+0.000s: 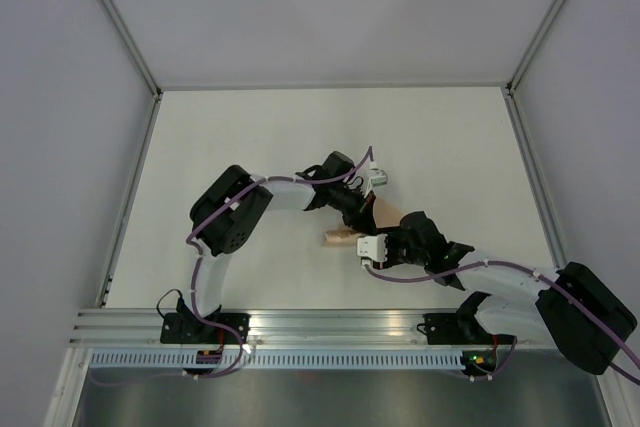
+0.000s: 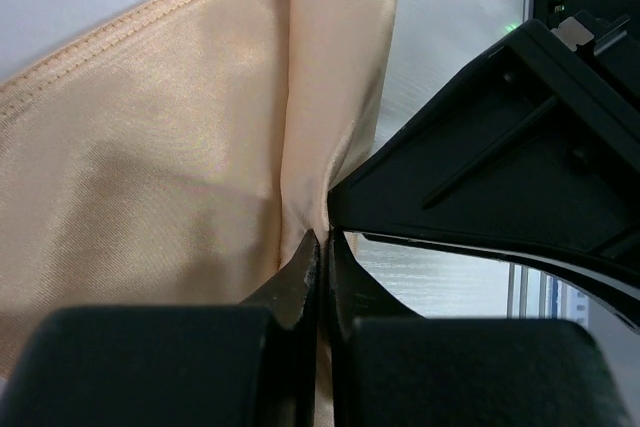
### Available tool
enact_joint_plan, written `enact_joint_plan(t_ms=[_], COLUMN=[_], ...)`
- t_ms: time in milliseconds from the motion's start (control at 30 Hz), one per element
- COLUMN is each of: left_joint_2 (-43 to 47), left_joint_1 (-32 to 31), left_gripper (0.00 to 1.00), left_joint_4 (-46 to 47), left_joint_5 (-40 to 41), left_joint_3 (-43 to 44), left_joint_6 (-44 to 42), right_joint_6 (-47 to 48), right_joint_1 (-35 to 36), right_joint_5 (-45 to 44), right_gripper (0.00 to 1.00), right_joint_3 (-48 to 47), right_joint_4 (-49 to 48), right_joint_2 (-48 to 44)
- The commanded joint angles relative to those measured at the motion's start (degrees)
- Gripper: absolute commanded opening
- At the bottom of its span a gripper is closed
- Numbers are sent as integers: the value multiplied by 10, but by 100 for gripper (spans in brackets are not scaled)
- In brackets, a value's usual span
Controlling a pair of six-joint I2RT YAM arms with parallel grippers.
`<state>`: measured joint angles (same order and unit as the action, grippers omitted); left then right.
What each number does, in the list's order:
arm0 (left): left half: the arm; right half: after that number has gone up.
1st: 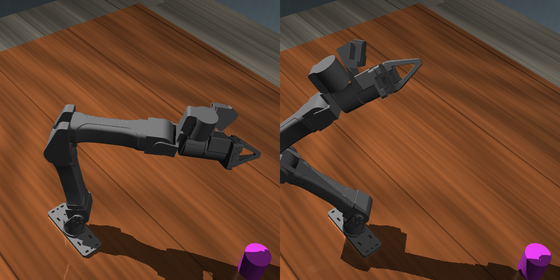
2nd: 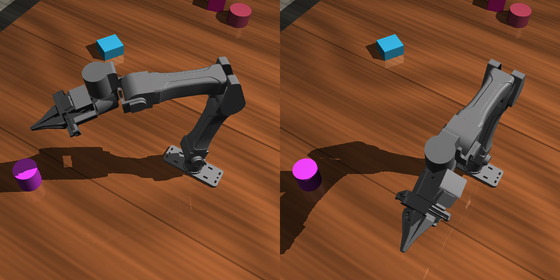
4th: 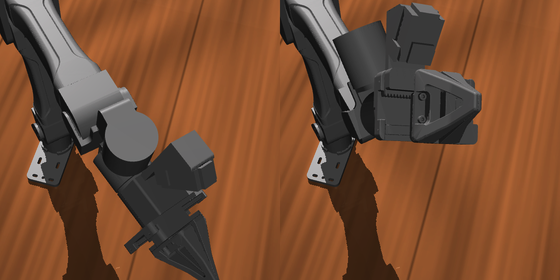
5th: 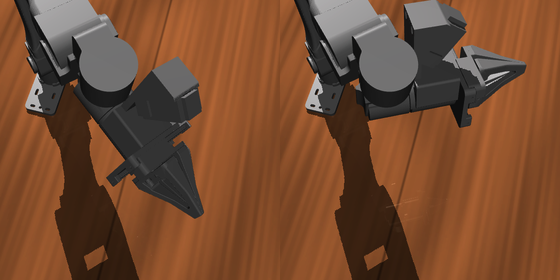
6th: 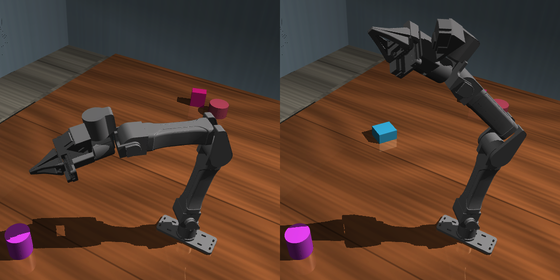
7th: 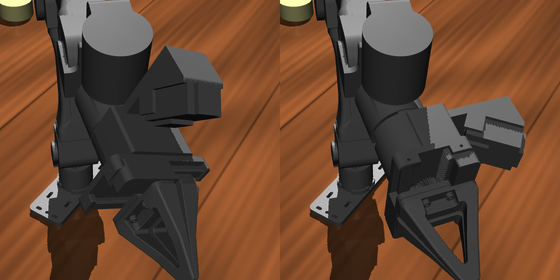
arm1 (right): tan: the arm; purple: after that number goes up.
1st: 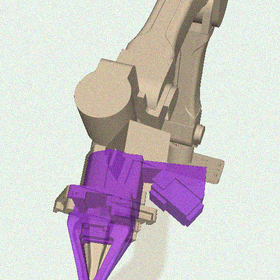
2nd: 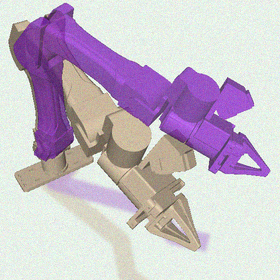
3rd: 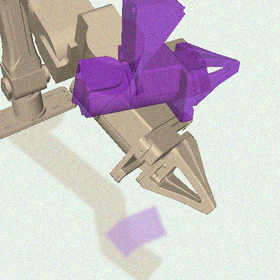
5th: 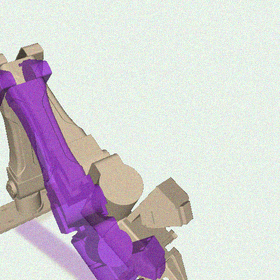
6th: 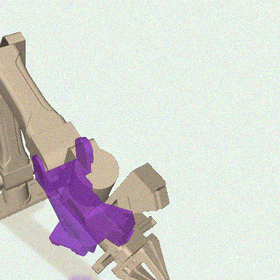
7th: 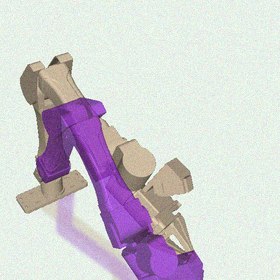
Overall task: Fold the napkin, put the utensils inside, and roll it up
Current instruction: Roll the napkin at the center of the board.
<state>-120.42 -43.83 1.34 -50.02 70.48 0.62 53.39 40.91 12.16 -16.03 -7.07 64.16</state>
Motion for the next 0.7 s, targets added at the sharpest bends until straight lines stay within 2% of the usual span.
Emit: enact_joint_plan(t_ms=[0,233,333,400,500,567,667], left_joint_2=[-66,-75,-75,-72,-66,-60,-46], left_joint_1=[-9,-6,-4,-2,1,2,7], left_gripper=[2,2,3,6,17,29,39], left_joint_4=[-140,-167,-169,-171,-172,-171,-162], left_joint_5=[65,50,45,43,41,46,60], left_joint_3=[-33,-22,-21,-21,-21,-18,-18], left_joint_6=[-26,-39,-42,-45,-46,-46,-42], right_joint_6=[19,31,32,31,31,28,21], right_joint_1=[2,3,3,3,4,4,3], right_joint_5=[-35,-43,-38,-31,-24,-18,0], right_gripper=[54,49,42,33,21,16,13], right_joint_3=[15,6,-7,-12,-21,-30,-51], right_joint_4=[-27,-19,0,18,34,54,96], right_joint_2=[26,64,80,90,98,102,108])
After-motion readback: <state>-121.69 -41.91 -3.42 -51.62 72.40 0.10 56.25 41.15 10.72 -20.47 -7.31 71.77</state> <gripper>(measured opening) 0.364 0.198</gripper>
